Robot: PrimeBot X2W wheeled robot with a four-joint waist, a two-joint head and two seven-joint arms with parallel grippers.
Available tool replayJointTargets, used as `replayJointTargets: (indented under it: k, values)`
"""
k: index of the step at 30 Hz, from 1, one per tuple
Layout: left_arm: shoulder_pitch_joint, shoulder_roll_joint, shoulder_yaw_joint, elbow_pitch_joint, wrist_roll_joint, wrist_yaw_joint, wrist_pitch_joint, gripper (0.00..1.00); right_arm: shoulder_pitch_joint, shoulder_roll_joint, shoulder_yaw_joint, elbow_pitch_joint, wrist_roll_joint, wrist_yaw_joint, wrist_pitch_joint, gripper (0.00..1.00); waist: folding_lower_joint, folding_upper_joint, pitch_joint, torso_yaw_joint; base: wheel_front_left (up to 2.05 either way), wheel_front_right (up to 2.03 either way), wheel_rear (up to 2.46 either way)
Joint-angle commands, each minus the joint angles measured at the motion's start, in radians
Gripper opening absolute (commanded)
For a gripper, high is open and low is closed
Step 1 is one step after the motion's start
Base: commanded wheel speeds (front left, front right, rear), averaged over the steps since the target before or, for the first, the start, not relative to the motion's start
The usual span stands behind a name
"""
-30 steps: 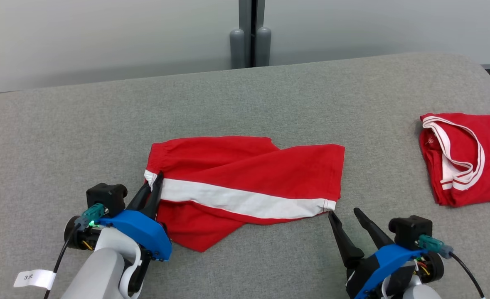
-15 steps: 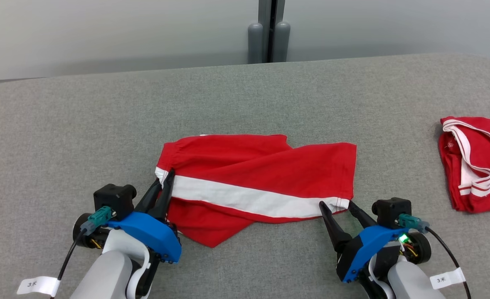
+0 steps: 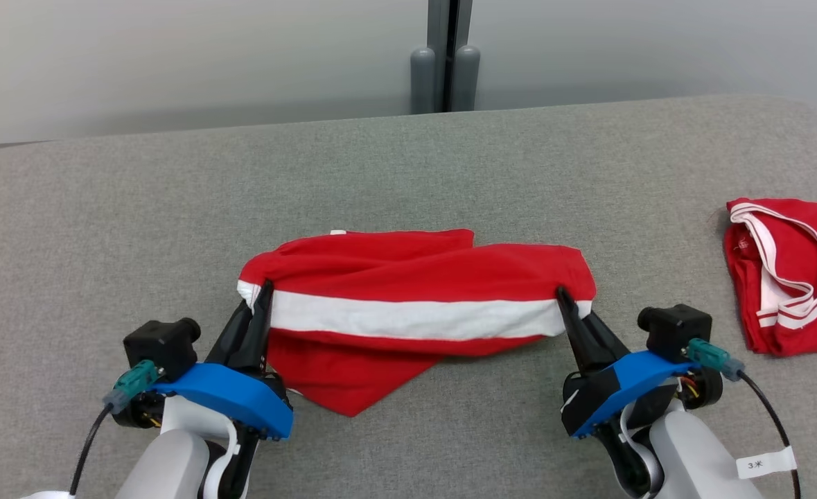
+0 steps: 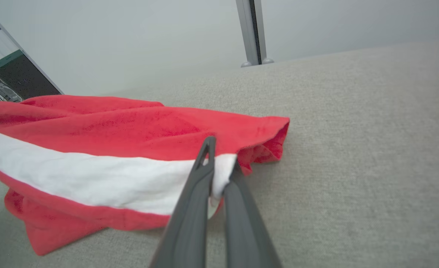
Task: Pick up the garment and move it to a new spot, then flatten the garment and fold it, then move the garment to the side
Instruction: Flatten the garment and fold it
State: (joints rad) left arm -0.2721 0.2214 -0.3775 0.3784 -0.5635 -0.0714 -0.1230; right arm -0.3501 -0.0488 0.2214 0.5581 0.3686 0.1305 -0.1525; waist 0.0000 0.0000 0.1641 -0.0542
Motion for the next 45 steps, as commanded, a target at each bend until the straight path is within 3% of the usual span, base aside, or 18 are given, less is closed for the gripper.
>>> replayJointTargets:
  k: [1,6,12,15,19,24,28,31,36,40,45]
  values:
    - [0.01,-0.001,0.01,-0.017,-0.014,-0.004,-0.013,0.0,0.014,-0.003,-0.008,-0.026,-0.004,0.001,-0.005,0.0,0.0,0.0,-0.005,-0.005,0.0,0.0,0.0]
    - [0.036,-0.042,0.064,-0.139,-0.151,-0.027,-0.011,0.0,0.052,-0.008,-0.065,-0.228,-0.014,0.001,0.058,0.0,0.0,0.0,-0.009,-0.022,0.0,0.0,0.0]
    - [-0.084,-0.022,0.101,-0.262,-0.258,-0.036,0.107,0.0,-0.069,-0.044,-0.061,-0.409,0.033,0.001,0.239,0.0,0.0,0.0,0.058,-0.053,0.0,0.0,0.0]
    - [-0.215,0.007,0.125,-0.251,-0.281,-0.024,0.186,0.0,-0.221,-0.072,-0.034,-0.394,0.065,0.001,0.281,0.0,0.0,0.0,0.111,-0.066,0.0,0.0,0.0]
    - [-0.444,0.048,0.159,-0.181,-0.266,-0.008,0.239,0.0,-0.461,-0.092,-0.006,-0.311,0.099,0.001,0.241,0.0,0.0,0.0,0.177,-0.075,0.0,0.0,0.0]
    - [-0.654,0.078,0.196,-0.095,-0.219,-0.002,0.178,0.0,-0.709,-0.105,0.028,-0.19,0.085,0.001,0.09,0.0,0.0,0.0,0.222,-0.091,0.0,0.0,0.0]
    - [-0.727,0.071,0.21,-0.056,-0.178,-0.004,0.077,0.0,-0.798,-0.096,0.025,-0.105,0.081,0.0,-0.044,0.0,0.0,0.0,0.231,-0.093,0.0,0.0,0.0]
    - [-0.712,0.056,0.193,-0.04,-0.163,-0.025,-0.003,0.0,-0.794,-0.118,0.08,-0.076,0.068,0.0,-0.087,0.0,0.0,0.0,0.231,-0.087,0.0,0.0,0.0]
    - [-0.586,0.034,0.149,-0.014,-0.184,-0.054,-0.103,0.0,-0.685,-0.193,0.264,-0.048,0.126,0.0,-0.104,0.0,0.0,0.0,0.232,-0.069,0.0,0.0,0.0]
    - [-0.435,0.02,0.082,0.026,-0.184,-0.061,-0.132,0.0,-0.561,-0.278,0.414,-0.053,0.23,0.0,-0.091,0.0,0.0,0.0,0.215,-0.051,0.0,0.0,0.0]
    - [-0.223,0.026,0.009,0.021,-0.211,-0.062,-0.142,0.0,-0.409,-0.424,0.591,-0.146,0.384,0.0,-0.014,0.0,0.0,0.0,0.168,-0.034,0.0,0.0,0.0]
